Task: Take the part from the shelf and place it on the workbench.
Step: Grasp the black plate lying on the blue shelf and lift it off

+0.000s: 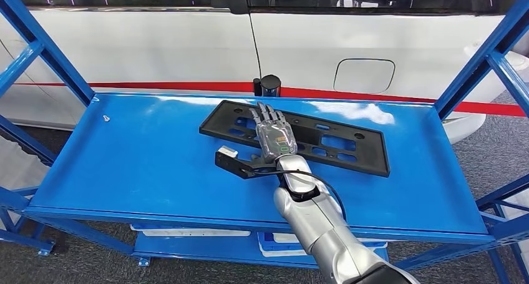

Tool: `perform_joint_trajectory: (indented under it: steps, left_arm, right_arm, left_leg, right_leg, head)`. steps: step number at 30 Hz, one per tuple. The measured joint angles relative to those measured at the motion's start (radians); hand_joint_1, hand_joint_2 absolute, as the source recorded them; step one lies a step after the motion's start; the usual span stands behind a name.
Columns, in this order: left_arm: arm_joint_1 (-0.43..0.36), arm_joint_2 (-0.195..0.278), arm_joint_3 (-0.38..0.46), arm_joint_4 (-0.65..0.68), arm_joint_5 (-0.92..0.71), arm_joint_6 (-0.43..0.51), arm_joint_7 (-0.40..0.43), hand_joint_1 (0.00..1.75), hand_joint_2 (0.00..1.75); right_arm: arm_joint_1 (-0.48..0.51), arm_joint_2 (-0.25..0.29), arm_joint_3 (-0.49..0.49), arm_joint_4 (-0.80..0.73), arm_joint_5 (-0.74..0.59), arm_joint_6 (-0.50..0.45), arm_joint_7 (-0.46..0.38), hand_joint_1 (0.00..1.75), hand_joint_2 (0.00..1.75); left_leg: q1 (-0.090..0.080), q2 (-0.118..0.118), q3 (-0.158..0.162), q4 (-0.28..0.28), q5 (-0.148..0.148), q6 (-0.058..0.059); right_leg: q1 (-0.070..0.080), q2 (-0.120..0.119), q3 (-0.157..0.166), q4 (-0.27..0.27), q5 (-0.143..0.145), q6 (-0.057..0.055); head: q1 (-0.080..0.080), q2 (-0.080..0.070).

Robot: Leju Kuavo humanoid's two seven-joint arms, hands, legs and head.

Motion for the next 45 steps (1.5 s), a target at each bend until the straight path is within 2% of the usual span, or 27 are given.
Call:
perform_joint_trajectory:
  steps: [11, 15, 18, 24, 26, 29, 38, 41, 45]
  left_arm:
    - [0.003, -0.034, 0.175, -0.018, -0.141, 0.0, 0.009, 0.0, 0.0]
    - [0.003, -0.039, 0.221, -0.019, -0.158, 0.0, -0.016, 0.0, 0.0]
    - [0.003, -0.04, 0.256, -0.02, -0.156, 0.0, -0.122, 0.0, 0.0]
    - [-0.003, -0.04, 0.382, -0.023, -0.077, 0.001, -0.518, 0.0, 0.0]
    - [-0.006, -0.039, 0.426, -0.023, -0.059, 0.001, -0.624, 0.0, 0.0]
    - [-0.009, -0.038, 0.475, -0.023, -0.047, 0.001, -0.679, 0.0, 0.0]
    - [-0.013, -0.038, 0.526, -0.023, -0.036, 0.0, -0.697, 0.0, 0.0]
    - [-0.016, -0.038, 0.548, -0.022, 0.022, -0.045, -0.804, 0.0, 0.0]
    - [-0.021, -0.035, 0.596, -0.021, 0.1, -0.182, -0.991, 0.0, 0.0]
  right_arm:
    - [-0.018, -0.018, -0.017, 0.032, 0.055, -0.024, 0.065, 0.02, 1.75]
    - [-0.023, -0.031, -0.024, 0.038, 0.077, -0.032, 0.106, 1.75, 1.75]
    - [-0.02, -0.048, -0.034, 0.044, 0.098, -0.046, 0.14, 1.75, 1.75]
    - [0.0, -0.087, -0.081, 0.049, 0.145, -0.101, 0.149, 1.75, 1.75]
    - [0.006, -0.097, -0.098, 0.051, 0.159, -0.109, 0.149, 1.75, 1.75]
    - [0.011, -0.106, -0.116, 0.052, 0.166, -0.115, 0.148, 1.75, 1.75]
    - [0.01, -0.118, -0.126, 0.052, 0.169, -0.119, 0.146, 1.75, 1.75]
    - [0.011, -0.119, -0.128, 0.052, 0.175, -0.126, 0.151, 1.75, 1.75]
    - [0.027, -0.121, -0.149, 0.035, 0.18, -0.168, 0.138, 1.75, 1.75]
  left_leg:
    - [0.0, 0.0, 0.001, 0.001, 0.0, 0.0]
    - [0.0, 0.0, 0.002, 0.001, 0.0, 0.0]
    - [0.0, -0.001, 0.002, 0.002, 0.0, 0.0]
    - [0.0, 0.0, 0.002, 0.003, 0.0, 0.0]
    - [0.0, -0.001, 0.002, 0.003, 0.0, 0.001]
    - [0.0, 0.0, 0.002, 0.003, -0.001, 0.001]
    - [0.0, 0.0, 0.002, 0.003, -0.001, 0.001]
    - [0.0, 0.0, 0.002, 0.003, -0.001, 0.001]
    - [0.0, 0.0, 0.002, 0.003, -0.001, 0.001]
  right_leg:
    - [0.0, 0.0, 0.002, 0.0, 0.0, 0.0]
    - [0.0, 0.0, 0.002, 0.0, 0.0, 0.0]
    - [0.0, 0.0, 0.003, 0.0, 0.0, 0.0]
    - [0.0, 0.0, 0.003, 0.0, 0.0, 0.0]
    - [0.0, 0.0, 0.003, 0.0, 0.0, 0.0]
    - [0.0, 0.001, 0.003, 0.0, 0.0, 0.0]
    - [0.0, 0.001, 0.004, 0.0, 0.0, 0.0]
    - [0.0, 0.001, 0.004, 0.0, 0.0, 0.0]
    - [0.0, 0.0, 0.004, 0.0, 0.0, 0.0]
  head:
    - [0.0, 0.0]
    - [0.0, 0.0]
    - [0.0, 0.0]
    - [0.0, 0.0]
    - [0.0, 0.0]
    - [0.0, 0.0]
    - [0.0, 0.0]
    - [0.0, 0.0]
    - [0.0, 0.0]
